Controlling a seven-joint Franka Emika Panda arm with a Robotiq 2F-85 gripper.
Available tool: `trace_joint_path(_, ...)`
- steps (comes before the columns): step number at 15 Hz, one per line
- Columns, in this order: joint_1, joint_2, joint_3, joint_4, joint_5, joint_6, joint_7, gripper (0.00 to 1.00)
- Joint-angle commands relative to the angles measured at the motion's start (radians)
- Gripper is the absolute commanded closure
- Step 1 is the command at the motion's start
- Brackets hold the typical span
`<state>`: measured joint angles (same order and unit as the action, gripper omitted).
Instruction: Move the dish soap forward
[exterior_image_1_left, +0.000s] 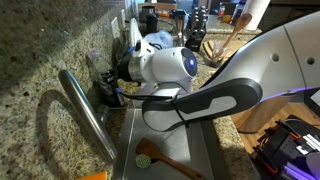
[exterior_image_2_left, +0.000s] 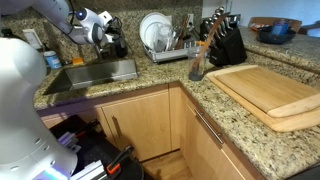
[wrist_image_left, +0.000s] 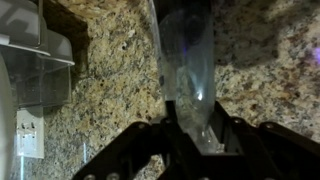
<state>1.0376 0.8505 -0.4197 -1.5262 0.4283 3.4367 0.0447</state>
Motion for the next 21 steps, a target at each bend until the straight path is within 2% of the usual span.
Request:
trace_joint_path(1,-0.021,-0.194,0.08,-0.137,-0.045,-0.083,-0.013,0.88)
trace_joint_path(3,-0.032,-0.261,0.124,-0.177,-0.037,-0.129,-0.004,0.9)
trace_joint_path(5,-0.029,-0.312,0.132,-0.219,-0.019,-0.162,-0.001,0.9)
trace_joint_path(7,-0.016,-0.353,0.117,-0.266,-0.006,-0.172,0.003,0.9)
trace_joint_path(11,0.05,-0.424,0.023,-0.376,0.008,-0.175,0.011,0.9)
trace_joint_path(13,0.124,-0.463,-0.071,-0.445,0.01,-0.197,0.015,0.9)
trace_joint_path(15,0.23,-0.498,-0.2,-0.512,-0.003,-0.234,0.028,0.9)
trace_joint_path(17,0.345,-0.539,-0.334,-0.583,-0.026,-0.254,0.035,0.9)
trace_joint_path(21,0.589,-0.643,-0.603,-0.769,-0.071,-0.207,-0.003,0.9)
